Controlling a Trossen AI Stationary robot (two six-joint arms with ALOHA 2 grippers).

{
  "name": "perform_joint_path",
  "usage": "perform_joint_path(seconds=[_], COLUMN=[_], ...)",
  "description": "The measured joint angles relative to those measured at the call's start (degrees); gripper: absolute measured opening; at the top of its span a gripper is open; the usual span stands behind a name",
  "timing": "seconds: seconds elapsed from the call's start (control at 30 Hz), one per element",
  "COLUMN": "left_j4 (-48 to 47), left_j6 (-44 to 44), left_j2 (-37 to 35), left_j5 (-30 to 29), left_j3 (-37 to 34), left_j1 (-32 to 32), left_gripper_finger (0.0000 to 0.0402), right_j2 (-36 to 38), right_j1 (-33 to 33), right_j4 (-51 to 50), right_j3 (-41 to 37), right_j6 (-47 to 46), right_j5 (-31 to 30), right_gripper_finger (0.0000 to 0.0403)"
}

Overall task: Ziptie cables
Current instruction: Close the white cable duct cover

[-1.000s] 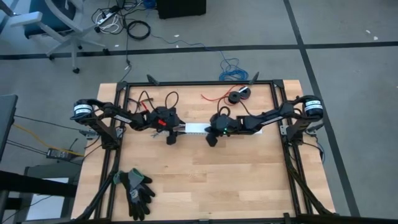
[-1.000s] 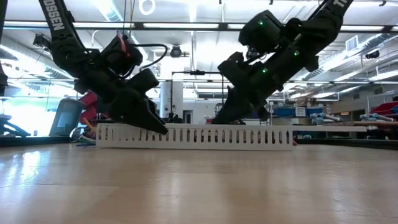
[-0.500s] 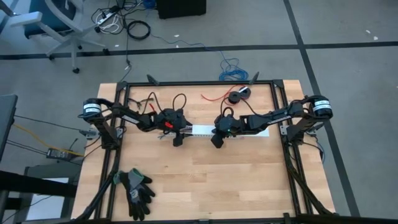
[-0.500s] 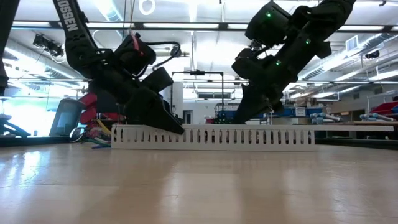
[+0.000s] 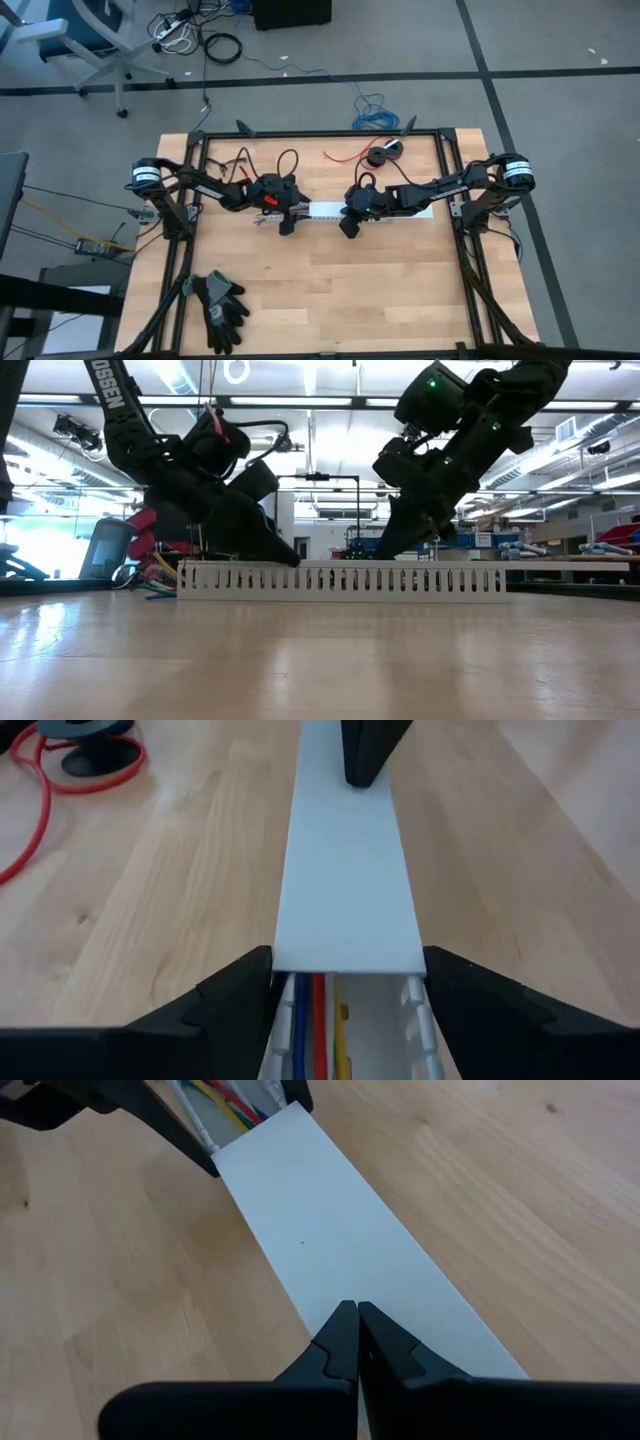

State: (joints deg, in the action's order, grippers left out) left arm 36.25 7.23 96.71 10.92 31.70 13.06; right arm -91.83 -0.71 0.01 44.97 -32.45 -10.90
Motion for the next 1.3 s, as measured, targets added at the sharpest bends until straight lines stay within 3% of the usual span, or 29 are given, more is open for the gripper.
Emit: perform_joint_path(seconds=[0.47,0.9,1.3], left_j4=[-0.50,-16.68,-24.18], left_j6=[1.32,3.14,2.84], left_j2=[-0.08,-8.23,-8.74], left_j5=[-0.22,-0.52,-1.48], left_j3=[0.07,-0.04,-0.07], left_j1=[0.00,1.49,1.46], left_gripper_finger=[0.0280,0.0280,0.0280], right_j2=[0.00,-0.02,-0.02], right_j1=[0.00,0.00,0.00], right_j4=[0.28,0.17,0.13], right_j3=[0.00,0.00,0.00], right_j6=[0.00,0.02,0.02], right_j5=[0.04,0.11,0.17], right_gripper_finger=[0.0000,0.0000,0.0000])
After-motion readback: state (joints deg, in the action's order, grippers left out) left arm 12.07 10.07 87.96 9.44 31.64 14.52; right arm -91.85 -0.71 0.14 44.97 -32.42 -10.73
